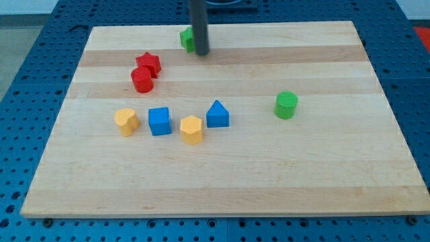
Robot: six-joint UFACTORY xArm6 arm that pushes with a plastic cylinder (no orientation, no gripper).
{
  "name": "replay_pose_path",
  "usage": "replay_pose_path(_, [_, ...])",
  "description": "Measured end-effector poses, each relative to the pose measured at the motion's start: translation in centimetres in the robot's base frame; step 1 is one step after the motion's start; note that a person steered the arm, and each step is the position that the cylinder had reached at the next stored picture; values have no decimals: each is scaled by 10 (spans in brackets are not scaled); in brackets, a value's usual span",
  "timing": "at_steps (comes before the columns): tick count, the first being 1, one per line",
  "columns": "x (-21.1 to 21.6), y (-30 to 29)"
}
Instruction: Push the green star towards the red star
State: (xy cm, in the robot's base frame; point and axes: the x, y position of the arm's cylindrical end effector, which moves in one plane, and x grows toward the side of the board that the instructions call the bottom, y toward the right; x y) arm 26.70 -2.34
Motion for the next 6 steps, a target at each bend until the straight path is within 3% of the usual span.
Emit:
replay_pose_path(1, [-32, 16])
replay_pose_path(2, [-40, -5])
replay_pose_path(4, [-16, -91])
replay_pose_path(6, [-16, -94])
